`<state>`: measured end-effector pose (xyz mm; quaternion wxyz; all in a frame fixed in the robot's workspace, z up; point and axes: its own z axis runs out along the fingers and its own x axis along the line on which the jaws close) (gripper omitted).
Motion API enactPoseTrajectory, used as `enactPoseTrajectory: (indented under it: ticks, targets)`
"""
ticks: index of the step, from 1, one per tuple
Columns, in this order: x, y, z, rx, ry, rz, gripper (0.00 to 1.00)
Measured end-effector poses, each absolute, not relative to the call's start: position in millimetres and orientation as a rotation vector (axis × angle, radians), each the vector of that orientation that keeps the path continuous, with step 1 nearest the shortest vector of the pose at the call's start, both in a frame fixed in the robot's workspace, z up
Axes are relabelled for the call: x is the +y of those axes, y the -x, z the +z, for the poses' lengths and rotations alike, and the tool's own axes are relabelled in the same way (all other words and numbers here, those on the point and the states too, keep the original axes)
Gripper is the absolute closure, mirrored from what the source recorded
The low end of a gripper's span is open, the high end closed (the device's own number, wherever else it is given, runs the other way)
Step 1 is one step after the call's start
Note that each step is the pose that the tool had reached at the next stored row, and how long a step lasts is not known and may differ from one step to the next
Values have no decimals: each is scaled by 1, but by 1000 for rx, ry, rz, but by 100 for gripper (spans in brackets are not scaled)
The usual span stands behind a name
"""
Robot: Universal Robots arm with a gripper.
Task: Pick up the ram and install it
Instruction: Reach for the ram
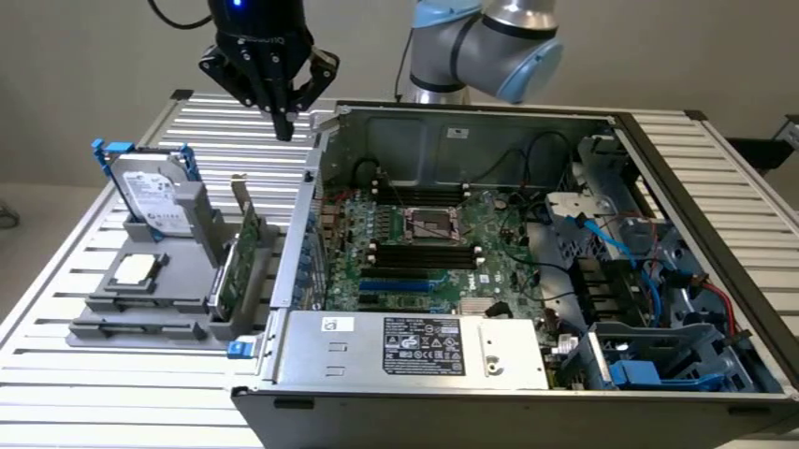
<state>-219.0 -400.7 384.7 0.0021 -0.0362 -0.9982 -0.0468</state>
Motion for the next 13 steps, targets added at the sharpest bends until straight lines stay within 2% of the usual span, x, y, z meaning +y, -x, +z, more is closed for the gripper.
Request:
enactPoseTrajectory:
  ticks: [13]
  targets:
    - [-403, 277, 381, -3115, 114, -145, 89]
